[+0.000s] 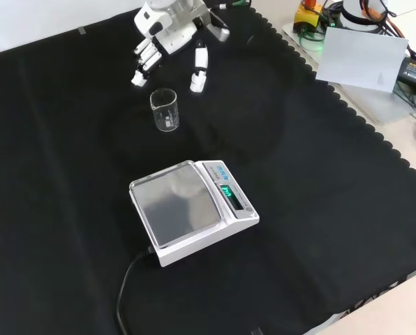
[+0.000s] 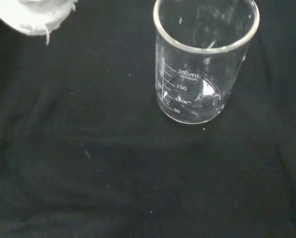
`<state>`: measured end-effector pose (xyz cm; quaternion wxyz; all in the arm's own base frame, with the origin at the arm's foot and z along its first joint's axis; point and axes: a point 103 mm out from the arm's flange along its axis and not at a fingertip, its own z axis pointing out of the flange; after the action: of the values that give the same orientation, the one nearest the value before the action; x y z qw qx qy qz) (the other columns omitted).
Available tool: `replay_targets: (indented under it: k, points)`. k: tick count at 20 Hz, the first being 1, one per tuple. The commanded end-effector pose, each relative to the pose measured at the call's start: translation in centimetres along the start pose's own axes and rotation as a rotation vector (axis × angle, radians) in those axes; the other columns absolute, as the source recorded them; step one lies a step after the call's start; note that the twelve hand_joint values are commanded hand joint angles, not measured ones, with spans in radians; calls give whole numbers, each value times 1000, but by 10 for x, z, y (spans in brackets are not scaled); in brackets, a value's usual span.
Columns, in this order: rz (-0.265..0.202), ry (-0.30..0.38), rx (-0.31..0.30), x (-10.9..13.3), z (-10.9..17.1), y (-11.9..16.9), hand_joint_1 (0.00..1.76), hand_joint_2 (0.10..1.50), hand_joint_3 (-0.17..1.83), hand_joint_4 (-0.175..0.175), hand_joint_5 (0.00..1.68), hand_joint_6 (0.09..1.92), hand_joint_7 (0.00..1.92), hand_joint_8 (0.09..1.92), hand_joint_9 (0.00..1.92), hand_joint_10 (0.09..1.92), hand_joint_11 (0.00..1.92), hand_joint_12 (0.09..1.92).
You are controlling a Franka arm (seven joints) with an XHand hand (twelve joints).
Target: Pick up the beaker.
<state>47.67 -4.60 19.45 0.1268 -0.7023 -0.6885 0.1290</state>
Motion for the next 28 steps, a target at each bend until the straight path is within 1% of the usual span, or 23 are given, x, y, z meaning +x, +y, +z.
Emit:
replay_targets:
  k: [1, 9, 13, 18, 23, 28]
  points:
    - [15, 16, 18, -18, 16, 16, 736, 623, 201, 11, 139, 87, 59, 754, 248, 943, 72, 1525]
    - [32, 24, 54, -34, 39, 26, 720, 615, 192, 15, 128, 87, 41, 749, 213, 942, 47, 1527]
    - [23, 20, 76, -32, 51, 30, 715, 615, 187, 16, 122, 87, 12, 739, 189, 944, 30, 1531]
    - [13, 8, 93, -24, 62, 32, 712, 617, 175, 20, 106, 87, 0, 678, 156, 960, 10, 1539]
    - [17, 2, 82, -21, 70, 33, 722, 617, 168, 19, 108, 87, 12, 686, 181, 968, 16, 1539]
    - [34, 8, 63, -17, 75, 37, 770, 625, 168, 15, 135, 87, 41, 725, 225, 967, 46, 1538]
